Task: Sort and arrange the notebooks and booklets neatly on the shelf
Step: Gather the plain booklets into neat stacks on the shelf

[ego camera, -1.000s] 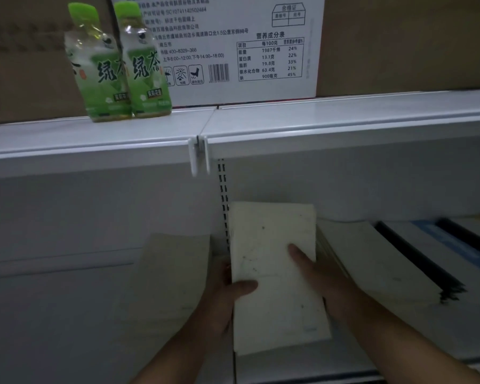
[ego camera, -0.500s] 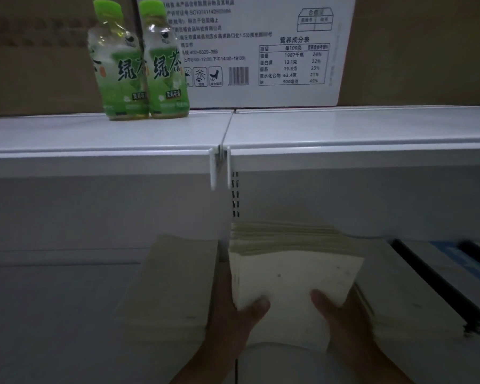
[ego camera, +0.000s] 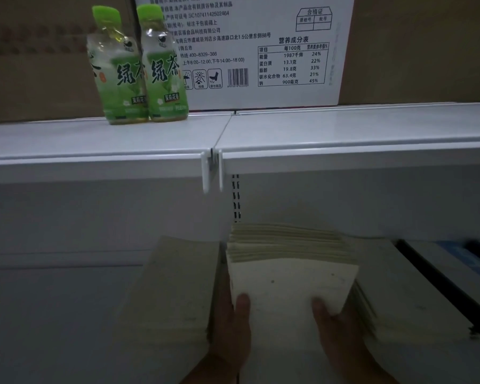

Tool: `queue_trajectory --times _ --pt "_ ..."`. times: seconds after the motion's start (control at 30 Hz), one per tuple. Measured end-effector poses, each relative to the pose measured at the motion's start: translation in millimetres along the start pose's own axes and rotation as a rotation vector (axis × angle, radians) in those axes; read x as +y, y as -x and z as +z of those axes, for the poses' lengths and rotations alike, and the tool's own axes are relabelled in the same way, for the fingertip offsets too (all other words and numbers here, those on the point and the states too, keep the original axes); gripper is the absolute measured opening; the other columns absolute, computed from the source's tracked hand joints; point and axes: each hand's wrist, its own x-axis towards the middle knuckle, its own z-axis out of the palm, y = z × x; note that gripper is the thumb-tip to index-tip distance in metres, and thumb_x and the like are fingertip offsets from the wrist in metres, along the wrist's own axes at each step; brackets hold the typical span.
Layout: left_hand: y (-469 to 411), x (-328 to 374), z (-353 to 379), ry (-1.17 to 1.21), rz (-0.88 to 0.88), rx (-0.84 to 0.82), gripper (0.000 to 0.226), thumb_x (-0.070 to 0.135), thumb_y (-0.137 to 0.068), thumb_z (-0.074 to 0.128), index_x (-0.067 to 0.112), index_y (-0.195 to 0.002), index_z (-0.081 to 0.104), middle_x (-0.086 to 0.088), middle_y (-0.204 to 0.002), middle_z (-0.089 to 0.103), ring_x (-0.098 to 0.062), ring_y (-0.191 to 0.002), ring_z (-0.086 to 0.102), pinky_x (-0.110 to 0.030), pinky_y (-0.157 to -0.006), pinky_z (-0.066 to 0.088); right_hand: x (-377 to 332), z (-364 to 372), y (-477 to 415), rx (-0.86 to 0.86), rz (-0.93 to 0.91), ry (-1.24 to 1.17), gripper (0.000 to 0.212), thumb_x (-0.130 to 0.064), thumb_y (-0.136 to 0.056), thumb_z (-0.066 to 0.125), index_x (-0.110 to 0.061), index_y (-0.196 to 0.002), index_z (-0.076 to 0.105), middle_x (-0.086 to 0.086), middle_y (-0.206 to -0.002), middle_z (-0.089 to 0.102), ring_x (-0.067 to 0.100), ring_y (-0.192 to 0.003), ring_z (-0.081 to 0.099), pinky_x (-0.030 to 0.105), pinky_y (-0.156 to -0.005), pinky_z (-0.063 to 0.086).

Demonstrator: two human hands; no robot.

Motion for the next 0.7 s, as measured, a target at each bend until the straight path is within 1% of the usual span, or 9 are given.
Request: queue_trajectory --times 0.07,0.13,0.23,0.33,0.4,0.47,0.53,0.63,0.7 --pt "-0.8 2.3 -3.9 -0.043 0.003 -0.024 0.085 0.071 -0.077 0.041 0.007 -0.130 0.026 0.004 -0.129 0.027 0.032 -0.116 0.028 0.016 -0.083 0.015 -5.5 -7.7 -2.1 -0.072 0.081 -0.008 0.032 -0.022 -0.080 0.073 -0.013 -0.102 0.052 -0.009 -0.083 0.056 0.013 -0.087 0.055 0.004 -0.064 0.042" --pt "-4.7 5.7 -8.1 -0.056 0.009 -0.081 0.068 0.061 -0.086 0.045 0.011 -0.126 0.025 0.006 -0.127 0.028 0.017 -0.127 0.031 0.015 -0.084 0.016 -15.3 -12.7 -8.5 -0.150 0.125 -0.071 0.020 -0.011 -0.083 0.070 -0.017 -0.097 0.057 -0.007 -0.083 0.064 0.010 -0.081 0.061 0.008 -0.060 0.047" --pt "-6.0 4.7 -7.4 -0.038 0.072 -0.080 0.100 0.086 -0.072 0.031 0.003 -0.129 0.031 0.005 -0.127 0.036 0.035 -0.112 0.028 0.012 -0.089 0.019 -22.1 -8.0 -9.3 -0.065 0.052 -0.115 0.034 -0.026 -0.071 0.068 -0.020 -0.102 0.056 -0.007 -0.094 0.063 0.009 -0.091 0.062 0.021 -0.082 0.048" --pt "-2.7 1.9 -8.7 -0.047 0.137 -0.086 0.103 0.082 -0.077 0.028 -0.007 -0.130 0.038 0.018 -0.140 0.042 0.038 -0.112 0.024 0.011 -0.092 0.018 -25.9 -2.3 0.6 -0.029 -0.056 0.018 0.033 -0.033 -0.061 0.059 -0.029 -0.093 0.053 -0.021 -0.090 0.058 -0.010 -0.082 0.052 0.004 -0.075 0.040" --pt "-2.3 -6.5 -11.5 -0.073 0.221 -0.101 0.086 0.072 -0.085 0.029 0.000 -0.130 0.034 0.051 -0.129 0.035 0.035 -0.116 0.025 0.010 -0.093 0.018 -31.4 -2.6 1.5 -0.030 -0.085 0.010 0.025 -0.032 -0.061 0.061 -0.032 -0.085 0.053 -0.025 -0.078 0.064 -0.015 -0.076 0.057 0.001 -0.070 0.040" --pt "-0.3 -7.5 -11.2 -0.085 0.223 -0.074 0.069 0.071 -0.087 0.028 0.027 -0.140 0.030 0.059 -0.126 0.025 0.033 -0.120 0.023 0.008 -0.097 0.018 -27.8 -2.7 2.4 -0.021 -0.134 -0.009 0.022 -0.030 -0.062 0.062 -0.029 -0.083 0.055 -0.025 -0.066 0.066 -0.023 -0.070 0.058 -0.004 -0.064 0.039" --pt "2.8 -7.0 -12.0 -0.141 0.289 -0.003 0.047 0.063 -0.093 0.025 0.058 -0.139 0.019 0.055 -0.134 0.018 0.030 -0.126 0.016 0.004 -0.101 0.017 -22.6 -1.1 4.8 -0.026 -0.172 -0.031 0.023 -0.024 -0.062 0.061 -0.019 -0.084 0.057 -0.024 -0.070 0.064 -0.027 -0.069 0.055 -0.007 -0.062 0.037" --pt "-0.3 -11.4 -9.5 -0.099 0.415 0.012 0.043 0.049 -0.099 0.026 0.054 -0.142 0.020 0.045 -0.142 0.021 0.023 -0.131 0.019 0.001 -0.103 0.019 -11.2 -4.5 6.3 -0.065 -0.199 0.037 0.049 -0.038 -0.062 0.062 -0.009 -0.099 0.053 -0.014 -0.090 0.060 -0.030 -0.078 0.053 -0.008 -0.070 0.035" --pt "-3.7 -14.8 -10.4 -0.116 0.500 -0.020 0.045 0.045 -0.100 0.027 0.048 -0.144 0.020 0.042 -0.144 0.023 0.021 -0.132 0.020 0.001 -0.103 0.017 -6.1 -9.5 6.4 -0.114 -0.126 0.065 0.047 -0.046 -0.059 0.060 -0.015 -0.095 0.057 -0.018 -0.087 0.063 -0.028 -0.079 0.054 -0.007 -0.069 0.036"
